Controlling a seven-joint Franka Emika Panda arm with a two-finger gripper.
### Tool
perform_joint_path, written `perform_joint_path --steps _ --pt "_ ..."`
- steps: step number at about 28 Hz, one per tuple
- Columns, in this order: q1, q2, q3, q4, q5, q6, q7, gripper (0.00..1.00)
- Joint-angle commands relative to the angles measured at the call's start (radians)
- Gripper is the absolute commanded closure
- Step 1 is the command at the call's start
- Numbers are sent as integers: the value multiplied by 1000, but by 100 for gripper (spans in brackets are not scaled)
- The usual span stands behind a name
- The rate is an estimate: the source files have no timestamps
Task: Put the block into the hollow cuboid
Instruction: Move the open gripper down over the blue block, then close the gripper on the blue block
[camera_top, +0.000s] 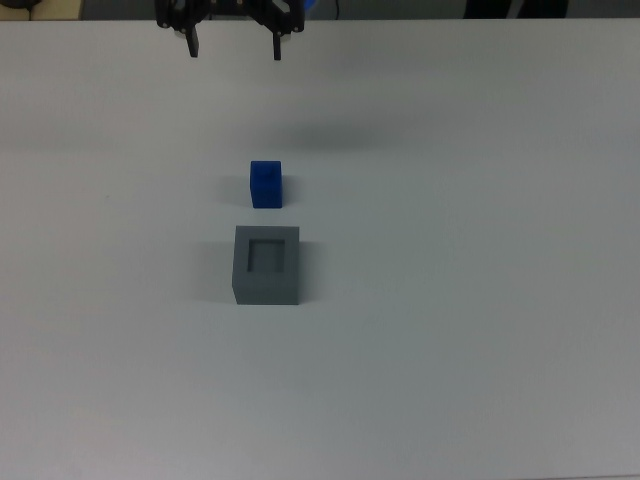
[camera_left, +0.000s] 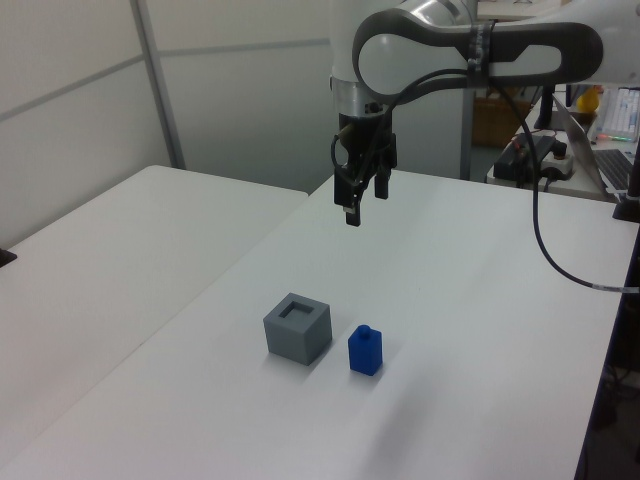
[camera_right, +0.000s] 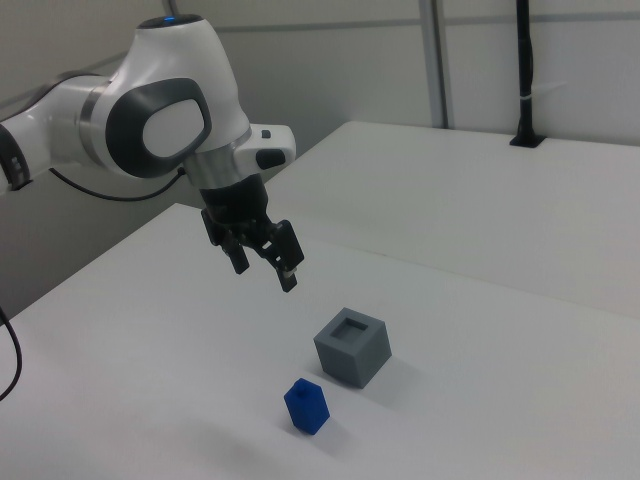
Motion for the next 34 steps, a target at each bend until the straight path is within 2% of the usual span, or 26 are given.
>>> perform_joint_path --steps 1,5,8,11,12,15,17,22,27,28,31,34 --pt "-11 4 -14 -3 87 17 5 0" --pt "-37 10 -12 -27 103 29 -12 0" --pt "-50 7 -3 -82 119 98 -12 0" --pt "-47 7 3 -142 117 132 -14 0" --pt "-45 10 23 -179 115 167 -14 0" --pt "-45 16 37 -236 108 232 -14 0" --pt "-37 51 41 -266 96 280 -14 0" --pt "-7 137 45 -277 39 331 -3 0" --pt "-7 197 45 -276 20 367 -3 0" --pt "-7 212 45 -277 1 370 -3 0" --pt "-7 231 45 -279 -30 371 -3 0" --pt "-7 238 45 -299 -38 379 -3 0"
